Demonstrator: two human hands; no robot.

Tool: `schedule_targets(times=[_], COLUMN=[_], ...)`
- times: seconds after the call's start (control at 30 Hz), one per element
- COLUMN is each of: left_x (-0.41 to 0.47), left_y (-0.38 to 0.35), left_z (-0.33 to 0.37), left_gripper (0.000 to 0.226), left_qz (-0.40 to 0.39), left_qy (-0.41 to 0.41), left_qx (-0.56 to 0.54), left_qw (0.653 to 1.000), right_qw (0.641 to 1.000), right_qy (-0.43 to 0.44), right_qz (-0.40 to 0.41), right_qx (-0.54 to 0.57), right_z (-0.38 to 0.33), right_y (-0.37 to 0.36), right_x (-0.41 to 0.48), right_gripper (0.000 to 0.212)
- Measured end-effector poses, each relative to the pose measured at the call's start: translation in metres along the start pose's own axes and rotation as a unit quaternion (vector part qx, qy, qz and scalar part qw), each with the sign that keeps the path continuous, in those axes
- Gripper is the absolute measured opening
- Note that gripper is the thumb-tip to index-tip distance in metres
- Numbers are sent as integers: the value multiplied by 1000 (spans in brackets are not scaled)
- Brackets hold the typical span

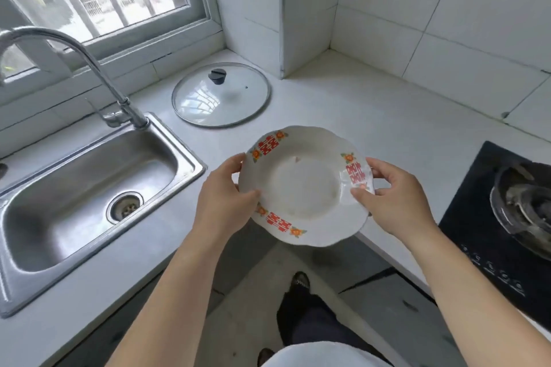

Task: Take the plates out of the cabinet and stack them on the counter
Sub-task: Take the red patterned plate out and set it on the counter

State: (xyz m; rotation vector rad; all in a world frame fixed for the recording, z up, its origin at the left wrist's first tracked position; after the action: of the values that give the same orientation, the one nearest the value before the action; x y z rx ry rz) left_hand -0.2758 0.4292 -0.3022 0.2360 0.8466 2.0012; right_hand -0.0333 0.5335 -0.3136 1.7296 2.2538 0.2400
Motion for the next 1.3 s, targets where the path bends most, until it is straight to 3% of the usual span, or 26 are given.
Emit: schedule_targets(times=[0.3, 0.63, 0.93, 1.3], left_x=[151, 276, 337, 367], left_y=[-38, -116, -180, -214], left_z=[33, 54, 22, 18], left_gripper=[68, 55, 60, 65], left_qz=[-42, -134, -191, -200], left_qy=[12, 41, 144, 143], left_qx=[20, 37, -58, -1], left_qw=[999, 989, 969, 969], right_qw=[999, 996, 993, 989], right_qy=[-14, -73, -88, -112], right_qz=[41, 50, 16, 2], right_qx=[-1, -30, -80, -94], right_z=[16, 57, 89, 123], right_y=[-6, -2, -4, -1], right_x=[146, 271, 338, 377], right_gripper=[37, 38, 36, 38])
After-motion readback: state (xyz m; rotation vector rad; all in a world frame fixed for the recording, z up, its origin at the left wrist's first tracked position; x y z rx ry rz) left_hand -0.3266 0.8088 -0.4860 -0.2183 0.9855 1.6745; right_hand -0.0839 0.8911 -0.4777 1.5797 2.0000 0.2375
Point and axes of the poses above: each hand's wrist, its own x-axis towards the middle knuckle, its own y-axis out of the back of the hand, z = x × y, the point moved 8 cm from there along x, towards the middle knuckle, and after that the axes turned 11 degrees about x, right-handed, at the moved point
